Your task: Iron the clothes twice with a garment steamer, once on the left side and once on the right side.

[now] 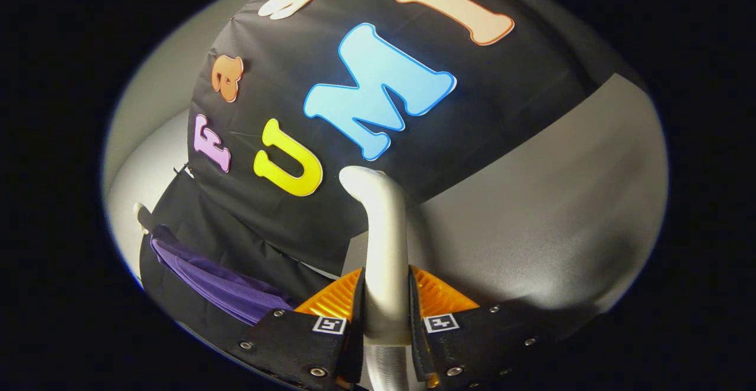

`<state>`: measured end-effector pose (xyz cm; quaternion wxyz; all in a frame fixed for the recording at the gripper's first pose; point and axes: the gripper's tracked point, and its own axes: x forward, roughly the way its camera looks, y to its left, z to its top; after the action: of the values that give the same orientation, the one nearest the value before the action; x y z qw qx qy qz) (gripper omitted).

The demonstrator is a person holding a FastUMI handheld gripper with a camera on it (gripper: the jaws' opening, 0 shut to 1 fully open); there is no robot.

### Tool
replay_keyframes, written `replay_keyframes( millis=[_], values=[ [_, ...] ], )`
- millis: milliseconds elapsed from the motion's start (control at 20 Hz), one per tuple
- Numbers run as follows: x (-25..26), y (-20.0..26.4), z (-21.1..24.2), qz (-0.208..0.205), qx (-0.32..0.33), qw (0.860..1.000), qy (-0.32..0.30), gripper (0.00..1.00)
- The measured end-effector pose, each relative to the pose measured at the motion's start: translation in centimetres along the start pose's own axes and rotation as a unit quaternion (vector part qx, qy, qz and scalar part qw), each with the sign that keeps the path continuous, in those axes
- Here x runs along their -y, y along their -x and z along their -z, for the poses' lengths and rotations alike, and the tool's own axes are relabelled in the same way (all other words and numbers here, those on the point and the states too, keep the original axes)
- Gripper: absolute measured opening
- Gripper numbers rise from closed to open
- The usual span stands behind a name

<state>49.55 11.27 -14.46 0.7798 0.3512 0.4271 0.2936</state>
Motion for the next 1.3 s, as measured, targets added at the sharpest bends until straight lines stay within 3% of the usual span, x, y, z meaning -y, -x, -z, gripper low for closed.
replay_keyframes(
  millis=[250, 450, 750, 1300],
  values=[
    [-2.6, 4.0, 3.7, 0.01, 0.034, 0.997, 0.066, 0.33],
    [-5.7, 8.3, 7.2, 0.002, 0.075, 0.992, 0.097, 0.33],
    [-9.1, 15.3, 11.9, 0.023, 0.146, 0.981, 0.123, 0.33],
    [-17.4, 24.2, 19.1, 0.048, 0.269, 0.939, 0.208, 0.33]
  ],
)
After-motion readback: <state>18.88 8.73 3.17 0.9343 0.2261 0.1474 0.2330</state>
